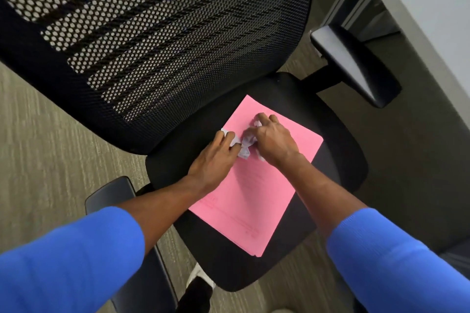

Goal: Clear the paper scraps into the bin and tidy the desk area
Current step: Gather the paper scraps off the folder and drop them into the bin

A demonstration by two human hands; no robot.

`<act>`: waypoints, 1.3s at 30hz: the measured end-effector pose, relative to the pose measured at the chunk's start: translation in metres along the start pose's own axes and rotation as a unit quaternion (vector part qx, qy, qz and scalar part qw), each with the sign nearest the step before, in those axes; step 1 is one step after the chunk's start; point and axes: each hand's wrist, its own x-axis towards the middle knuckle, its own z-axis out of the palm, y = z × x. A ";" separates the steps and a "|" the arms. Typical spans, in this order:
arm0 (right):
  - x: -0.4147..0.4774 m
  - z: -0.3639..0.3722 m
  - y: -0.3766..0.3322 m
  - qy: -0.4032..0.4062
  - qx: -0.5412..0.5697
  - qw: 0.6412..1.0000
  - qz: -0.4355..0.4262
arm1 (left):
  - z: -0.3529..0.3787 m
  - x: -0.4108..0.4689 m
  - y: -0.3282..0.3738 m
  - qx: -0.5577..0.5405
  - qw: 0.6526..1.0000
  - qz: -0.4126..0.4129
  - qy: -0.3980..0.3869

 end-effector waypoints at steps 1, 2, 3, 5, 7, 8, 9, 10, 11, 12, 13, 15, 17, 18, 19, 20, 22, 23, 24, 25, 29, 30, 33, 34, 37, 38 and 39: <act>-0.005 0.003 0.000 0.009 0.002 1.000 0.006 | 0.000 0.000 0.001 -0.009 1.000 -0.001 -0.001; -0.010 0.005 0.001 0.016 0.004 1.000 0.012 | -0.001 -0.001 0.002 -0.019 1.000 -0.002 -0.003; -0.014 0.007 0.001 0.023 0.007 1.000 0.019 | -0.002 -0.001 0.004 -0.030 1.000 -0.003 -0.006; -0.023 0.011 0.002 0.038 0.022 0.998 0.035 | -0.003 -0.002 0.006 -0.041 0.999 0.002 -0.008; -0.031 0.015 0.003 0.046 0.039 0.997 0.044 | -0.001 -0.002 0.009 -0.046 0.999 0.008 0.003; -0.035 0.017 0.004 0.048 0.045 0.997 0.048 | 0.000 -0.002 0.011 -0.053 0.999 0.011 0.007; -0.038 0.019 0.005 0.050 0.049 0.996 0.053 | 0.001 -0.002 0.012 -0.060 0.998 0.012 0.011; -0.041 0.021 0.005 0.053 0.054 0.995 0.060 | 0.001 -0.002 0.014 -0.067 0.998 0.009 0.019; -0.043 0.023 0.006 0.057 0.060 0.994 0.067 | 0.001 -0.003 0.015 -0.074 0.997 0.003 0.027; -0.045 0.023 0.006 0.061 0.067 0.993 0.073 | 0.000 -0.005 0.017 -0.081 0.996 -0.004 0.032; -0.047 0.024 0.005 0.062 0.072 0.992 0.077 | -0.001 -0.006 0.018 -0.087 0.995 -0.010 0.038; -0.048 0.025 0.005 0.061 0.077 0.992 0.079 | -0.004 -0.010 0.021 -0.101 0.994 -0.017 0.048; -0.047 0.026 0.003 0.058 0.086 0.992 0.071 | -0.006 -0.015 0.021 -0.108 0.993 -0.024 0.051; -0.045 0.026 0.002 0.051 0.088 0.993 0.063 | -0.006 -0.018 0.021 -0.109 0.992 -0.024 0.053; -0.042 0.026 0.000 0.041 0.088 0.994 0.052 | -0.005 -0.021 0.021 -0.109 0.992 -0.023 0.054; -0.039 0.025 -0.003 0.031 0.081 0.995 0.042 | -0.005 -0.024 0.020 -0.110 0.992 -0.021 0.054; -0.033 0.025 -0.006 0.014 0.053 0.998 0.019 | -0.004 -0.028 0.020 -0.115 0.992 -0.018 0.056; -0.031 0.024 -0.007 0.009 0.037 0.999 0.009 | -0.003 -0.029 0.019 -0.117 0.991 -0.015 0.058; -0.029 0.024 -0.008 0.006 0.025 1.000 0.002 | -0.003 -0.030 0.019 -0.119 0.991 -0.013 0.059; -0.027 0.023 -0.008 0.004 0.018 1.000 -0.001 | -0.003 -0.030 0.019 -0.119 0.991 -0.011 0.060; -0.025 0.020 -0.009 -0.005 0.020 1.000 0.005 | -0.002 -0.032 0.020 -0.121 0.991 -0.010 0.058; -0.026 0.020 -0.008 -0.003 0.025 1.000 0.009 | -0.002 -0.032 0.020 -0.122 0.991 -0.010 0.058; -0.031 0.021 -0.004 0.013 0.055 0.998 0.022 | -0.002 -0.032 0.020 -0.126 0.990 -0.016 0.056; -0.034 0.022 -0.002 0.019 0.064 0.997 0.026 | -0.002 -0.032 0.020 -0.127 0.990 -0.018 0.057; -0.042 0.025 0.004 0.031 0.093 0.994 0.046 | -0.003 -0.032 0.021 -0.138 0.988 -0.023 0.058; -0.046 0.026 0.006 0.033 0.104 0.992 0.055 | -0.003 -0.033 0.023 -0.144 0.988 -0.025 0.059; -0.050 0.028 0.009 0.035 0.116 0.991 0.065 | -0.002 -0.033 0.024 -0.150 0.986 -0.028 0.061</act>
